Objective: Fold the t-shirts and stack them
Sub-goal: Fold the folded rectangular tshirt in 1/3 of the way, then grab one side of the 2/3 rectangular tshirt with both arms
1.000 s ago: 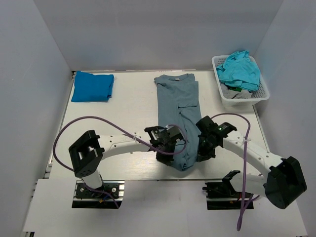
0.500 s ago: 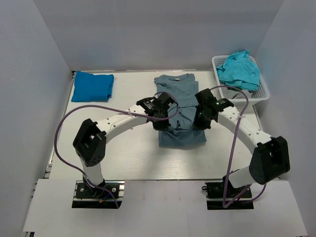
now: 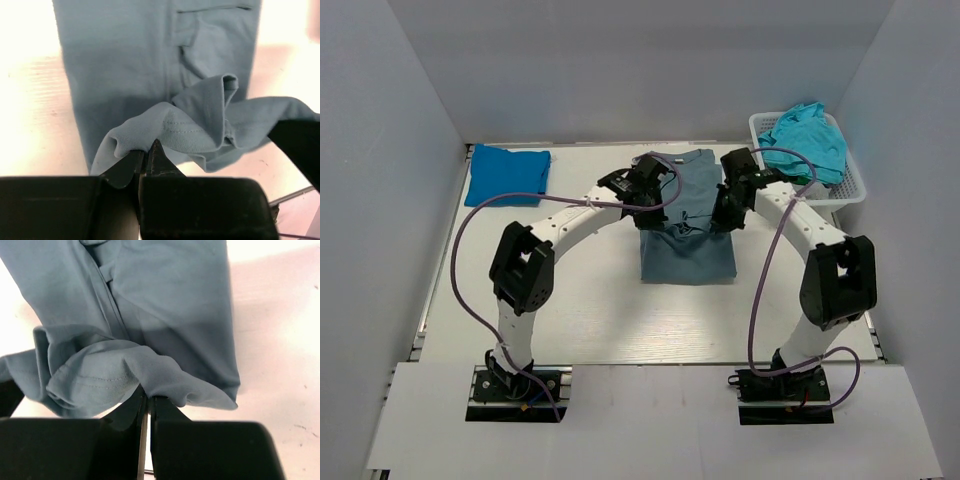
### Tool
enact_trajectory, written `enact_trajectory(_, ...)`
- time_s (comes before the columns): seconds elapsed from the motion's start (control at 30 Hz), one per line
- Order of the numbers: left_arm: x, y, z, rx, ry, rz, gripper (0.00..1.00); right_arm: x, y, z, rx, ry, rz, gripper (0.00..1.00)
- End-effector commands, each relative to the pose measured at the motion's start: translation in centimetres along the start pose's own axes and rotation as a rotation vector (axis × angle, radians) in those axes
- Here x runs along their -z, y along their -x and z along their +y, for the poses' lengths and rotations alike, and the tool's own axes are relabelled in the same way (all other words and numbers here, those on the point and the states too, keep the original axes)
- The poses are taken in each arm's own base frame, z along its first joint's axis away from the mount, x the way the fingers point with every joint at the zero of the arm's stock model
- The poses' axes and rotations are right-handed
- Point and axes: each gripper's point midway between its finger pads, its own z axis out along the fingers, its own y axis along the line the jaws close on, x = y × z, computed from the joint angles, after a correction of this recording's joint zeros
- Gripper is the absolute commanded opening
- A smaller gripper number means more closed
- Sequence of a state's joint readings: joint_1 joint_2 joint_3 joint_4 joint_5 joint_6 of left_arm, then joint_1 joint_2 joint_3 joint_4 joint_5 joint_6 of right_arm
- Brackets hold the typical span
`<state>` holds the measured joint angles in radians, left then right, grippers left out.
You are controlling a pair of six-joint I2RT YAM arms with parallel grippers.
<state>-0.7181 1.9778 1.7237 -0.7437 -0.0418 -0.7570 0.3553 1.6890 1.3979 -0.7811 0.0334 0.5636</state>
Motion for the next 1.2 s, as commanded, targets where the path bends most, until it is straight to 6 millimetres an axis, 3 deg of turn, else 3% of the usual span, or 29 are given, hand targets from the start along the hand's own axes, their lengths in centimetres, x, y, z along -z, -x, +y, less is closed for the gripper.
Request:
enact_trajectory(0.0,0.1,1.5,0.5,0.008,-0.014,0.001,0.00,-0.4,1.5,1.3,0.025,0.069,0.000,0.00)
enact_trajectory(0.37,-4.0,2.7,1.7,0.017,-0.018,0.036,0.00,-4.5,3.5,0.8,-0.004,0.053,0.065,0.00)
enact_trajectory(0.4,-4.2,2.9,2.2,0.027,-0.004,0.043,0.00,-4.8,4.3,0.9,-0.006,0.059,0.051,0.10)
enact_trajectory(0.43,-4.1,3.5,2.1,0.026,0.002,0.029,0.18,-5.4,4.4,0.6,-0.019,0.052,0.060,0.24)
enact_trajectory(0.47,-4.8,3.9,2.8,0.036,0.024,0.030,0.26,-5.6,4.6,0.8,-0.019,0.059,0.058,0.37)
enact_trajectory(0.5,-4.8,4.3,3.0,0.022,0.039,0.016,0.37,-5.7,5.8,1.3,-0.022,0.069,0.039,0.59)
enact_trajectory(0.53,-4.0,6.0,2.8,0.017,0.034,-0.023,0.86,-5.8,6.4,1.0,-0.039,0.062,0.036,0.70)
enact_trajectory(0.57,-4.1,7.0,3.2,0.010,0.044,-0.044,1.00,-6.7,6.4,0.8,-0.049,0.051,0.056,0.87)
enact_trajectory(0.6,-3.8,7.9,3.1,-0.025,0.048,-0.072,1.00,-5.6,8.5,1.6,-0.049,0.074,0.009,0.90)
enact_trajectory(0.67,-2.4,10.8,2.9,-0.042,0.034,-0.143,1.00,-4.8,10.0,2.4,-0.037,0.108,-0.022,0.90)
enact_trajectory(0.8,-0.4,12.2,2.5,-0.072,0.010,-0.189,1.00,-2.3,11.1,3.6,-0.007,0.176,-0.079,0.90)
enact_trajectory(0.87,0.1,11.1,2.1,-0.095,-0.044,-0.169,1.00,-2.4,9.2,3.2,0.003,0.188,-0.049,0.90)
enact_trajectory(0.9,-0.4,9.6,2.7,-0.096,-0.046,-0.132,1.00,-0.8,9.2,3.5,0.013,0.212,-0.084,0.90)
enact_trajectory(0.93,-0.5,9.4,2.4,-0.098,-0.070,-0.135,1.00,-2.2,6.8,2.1,0.003,0.183,-0.024,0.90)
enact_trajectory(1.03,0.0,6.8,1.0,-0.121,-0.154,-0.080,1.00,-0.8,4.7,1.3,0.011,0.201,-0.029,0.90)
enact_trajectory(1.07,-0.1,5.7,0.1,-0.146,-0.201,-0.045,1.00,-1.2,3.2,0.6,0.009,0.192,-0.003,0.90)
enact_trajectory(1.13,0.6,3.5,-0.1,-0.155,-0.236,0.014,1.00,-0.1,1.2,-0.4,0.023,0.190,-0.005,0.90)
enact_trajectory(1.17,0.7,2.3,0.2,-0.149,-0.225,0.042,1.00,-1.2,-1.6,-2.0,0.008,0.154,0.057,0.90)
